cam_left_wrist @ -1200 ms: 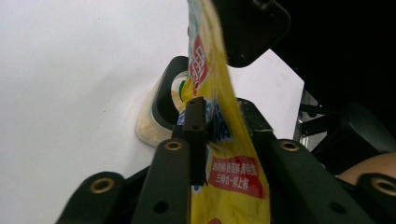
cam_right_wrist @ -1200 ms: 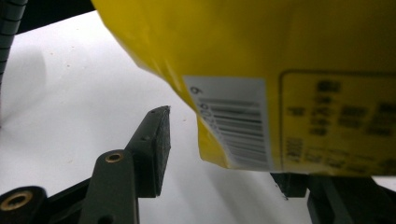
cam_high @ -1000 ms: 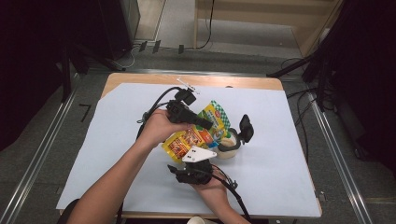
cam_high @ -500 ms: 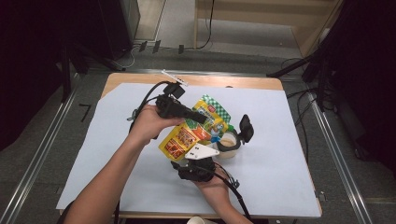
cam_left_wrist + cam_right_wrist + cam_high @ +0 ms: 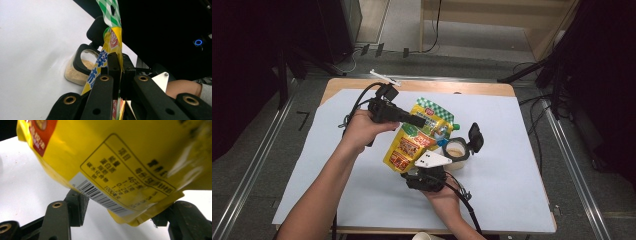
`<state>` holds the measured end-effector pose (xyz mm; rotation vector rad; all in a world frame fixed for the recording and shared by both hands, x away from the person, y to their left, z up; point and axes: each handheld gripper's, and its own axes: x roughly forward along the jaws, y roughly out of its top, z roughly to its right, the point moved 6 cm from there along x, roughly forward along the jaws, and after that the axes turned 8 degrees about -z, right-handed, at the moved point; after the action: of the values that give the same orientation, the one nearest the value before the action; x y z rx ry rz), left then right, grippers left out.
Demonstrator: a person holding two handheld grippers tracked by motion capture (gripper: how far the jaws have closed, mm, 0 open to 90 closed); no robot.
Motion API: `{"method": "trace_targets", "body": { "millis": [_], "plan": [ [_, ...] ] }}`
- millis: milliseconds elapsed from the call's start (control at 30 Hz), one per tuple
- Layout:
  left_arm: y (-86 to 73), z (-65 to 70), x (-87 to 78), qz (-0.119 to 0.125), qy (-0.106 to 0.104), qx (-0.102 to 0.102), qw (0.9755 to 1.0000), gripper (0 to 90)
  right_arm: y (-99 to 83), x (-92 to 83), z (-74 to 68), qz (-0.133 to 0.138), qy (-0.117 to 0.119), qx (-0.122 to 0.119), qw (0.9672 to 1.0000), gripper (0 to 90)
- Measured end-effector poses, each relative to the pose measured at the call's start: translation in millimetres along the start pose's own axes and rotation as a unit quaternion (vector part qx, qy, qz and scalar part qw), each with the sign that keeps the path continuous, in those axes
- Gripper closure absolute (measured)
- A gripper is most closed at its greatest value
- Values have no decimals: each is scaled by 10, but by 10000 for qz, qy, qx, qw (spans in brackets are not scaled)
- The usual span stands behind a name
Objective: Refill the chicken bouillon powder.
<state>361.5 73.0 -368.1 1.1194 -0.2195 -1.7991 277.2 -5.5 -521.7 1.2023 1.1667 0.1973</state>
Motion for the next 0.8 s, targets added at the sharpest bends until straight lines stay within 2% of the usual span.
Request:
{"method": "trace_targets", "body": {
  "millis": [367,567,800],
  "plan": [
    [-32,10,-175,239,53,10,9997,899,5,-47,52,-81,81,53,9999,421],
    [-65,0,-228,239,222,32,9995,900,16,-79,94,-56,74,107,9999,419],
    [-112,-100,-323,355,335,-112,9987,900,25,-83,129,-46,86,90,9999,419]
  ]
}}
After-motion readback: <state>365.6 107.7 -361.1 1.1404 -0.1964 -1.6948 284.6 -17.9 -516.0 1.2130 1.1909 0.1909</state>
